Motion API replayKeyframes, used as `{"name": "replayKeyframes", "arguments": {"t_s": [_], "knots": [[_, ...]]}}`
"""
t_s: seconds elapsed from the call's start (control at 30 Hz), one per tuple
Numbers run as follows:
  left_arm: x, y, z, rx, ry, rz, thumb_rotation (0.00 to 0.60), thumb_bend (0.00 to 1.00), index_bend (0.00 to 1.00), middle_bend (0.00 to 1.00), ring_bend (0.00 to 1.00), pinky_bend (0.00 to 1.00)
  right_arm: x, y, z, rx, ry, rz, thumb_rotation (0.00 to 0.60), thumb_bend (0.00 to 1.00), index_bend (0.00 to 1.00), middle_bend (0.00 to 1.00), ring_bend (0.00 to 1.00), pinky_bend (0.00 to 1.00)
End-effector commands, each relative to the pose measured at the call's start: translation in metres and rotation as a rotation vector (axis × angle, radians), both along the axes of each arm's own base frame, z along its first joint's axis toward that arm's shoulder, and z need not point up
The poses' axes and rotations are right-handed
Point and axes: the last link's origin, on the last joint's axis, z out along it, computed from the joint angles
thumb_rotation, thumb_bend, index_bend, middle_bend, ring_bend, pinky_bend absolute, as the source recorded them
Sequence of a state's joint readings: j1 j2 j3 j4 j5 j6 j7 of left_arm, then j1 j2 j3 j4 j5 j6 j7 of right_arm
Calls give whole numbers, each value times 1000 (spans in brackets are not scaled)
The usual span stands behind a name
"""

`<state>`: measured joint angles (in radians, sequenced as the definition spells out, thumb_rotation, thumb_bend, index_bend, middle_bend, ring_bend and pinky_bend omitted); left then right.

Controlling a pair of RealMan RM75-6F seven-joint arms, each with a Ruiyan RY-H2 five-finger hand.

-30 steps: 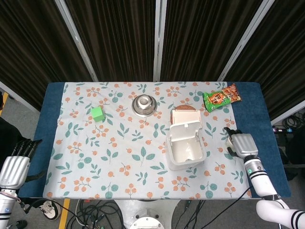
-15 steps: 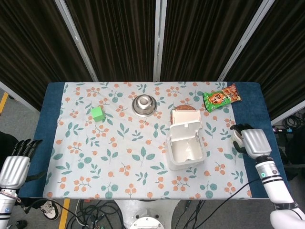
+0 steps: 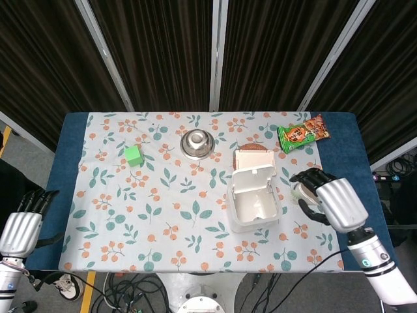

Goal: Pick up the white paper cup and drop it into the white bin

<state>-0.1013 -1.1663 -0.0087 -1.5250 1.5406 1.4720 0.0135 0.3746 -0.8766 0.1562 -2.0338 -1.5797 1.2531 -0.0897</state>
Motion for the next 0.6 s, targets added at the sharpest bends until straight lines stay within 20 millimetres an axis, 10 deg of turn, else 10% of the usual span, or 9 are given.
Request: {"name": "replayKeyframes", "arguments": {"t_s": [0.03,0.4,0.6], "knots": [[-1,0,0,1,0,4,600,87,118,146,78,101,15,-4,-19,40,3,54,600,353,315,328,256,519],[-8,-1,4,18,-15,17,600,87,118,146,78,101,43,-14,-59,106,31,143,600,347,195,246,233,463],[-10,-2,5,21,-20,14,600,87,117,147,78,101,51,-12,-66,108,56,195,600,176,0,58,0,118]]}}
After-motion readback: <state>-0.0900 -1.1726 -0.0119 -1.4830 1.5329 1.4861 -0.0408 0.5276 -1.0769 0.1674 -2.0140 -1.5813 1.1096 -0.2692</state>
